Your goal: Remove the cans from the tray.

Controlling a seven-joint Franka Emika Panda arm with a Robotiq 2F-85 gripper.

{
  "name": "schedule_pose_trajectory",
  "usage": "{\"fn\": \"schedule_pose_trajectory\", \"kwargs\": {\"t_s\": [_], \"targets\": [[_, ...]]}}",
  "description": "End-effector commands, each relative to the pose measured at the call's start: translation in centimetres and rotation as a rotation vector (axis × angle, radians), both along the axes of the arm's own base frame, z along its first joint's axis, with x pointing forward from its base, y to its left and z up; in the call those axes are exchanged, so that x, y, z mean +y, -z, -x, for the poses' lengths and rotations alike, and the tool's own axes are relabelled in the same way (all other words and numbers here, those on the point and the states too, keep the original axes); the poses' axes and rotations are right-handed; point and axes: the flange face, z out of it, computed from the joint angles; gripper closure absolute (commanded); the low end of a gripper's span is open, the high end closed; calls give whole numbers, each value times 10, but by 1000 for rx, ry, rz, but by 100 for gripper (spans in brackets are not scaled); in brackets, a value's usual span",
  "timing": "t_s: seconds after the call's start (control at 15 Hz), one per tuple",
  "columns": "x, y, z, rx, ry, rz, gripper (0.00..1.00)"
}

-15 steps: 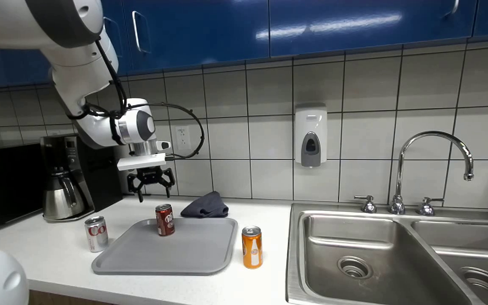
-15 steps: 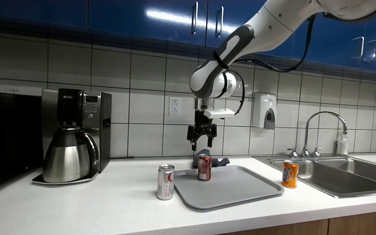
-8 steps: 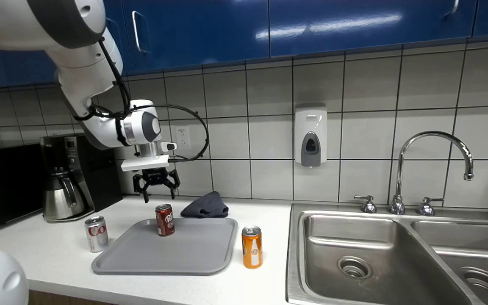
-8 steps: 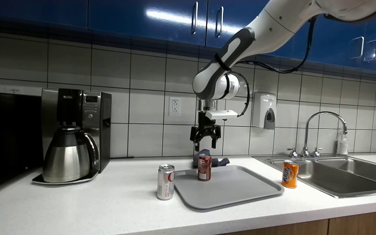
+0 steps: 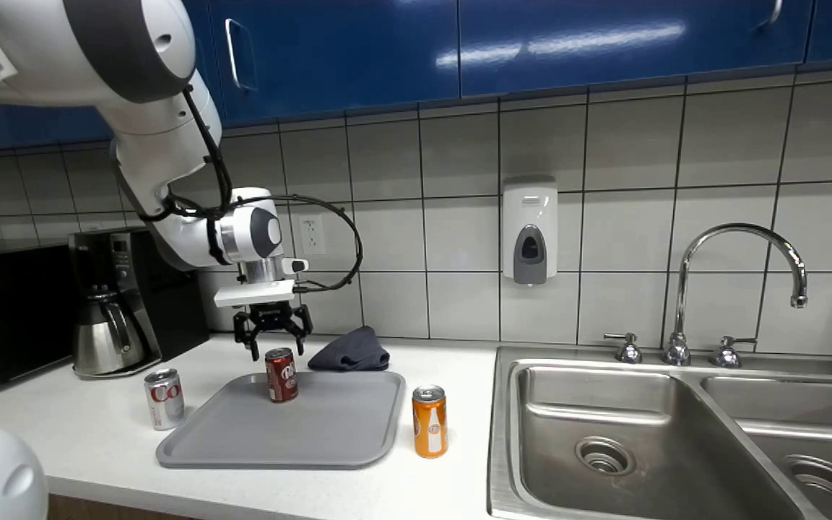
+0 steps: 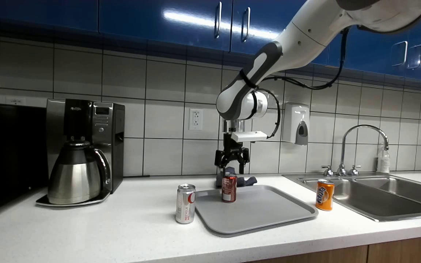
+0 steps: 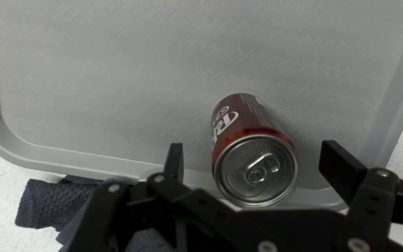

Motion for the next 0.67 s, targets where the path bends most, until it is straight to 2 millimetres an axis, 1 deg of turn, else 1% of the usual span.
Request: {"fn": "schedule_pose_trajectory", "kwargs": {"t_s": [0.0, 0.6], "targets": [[1, 5, -10, -4, 23, -7, 0], [3, 27, -16, 36, 24, 5, 0]]}}
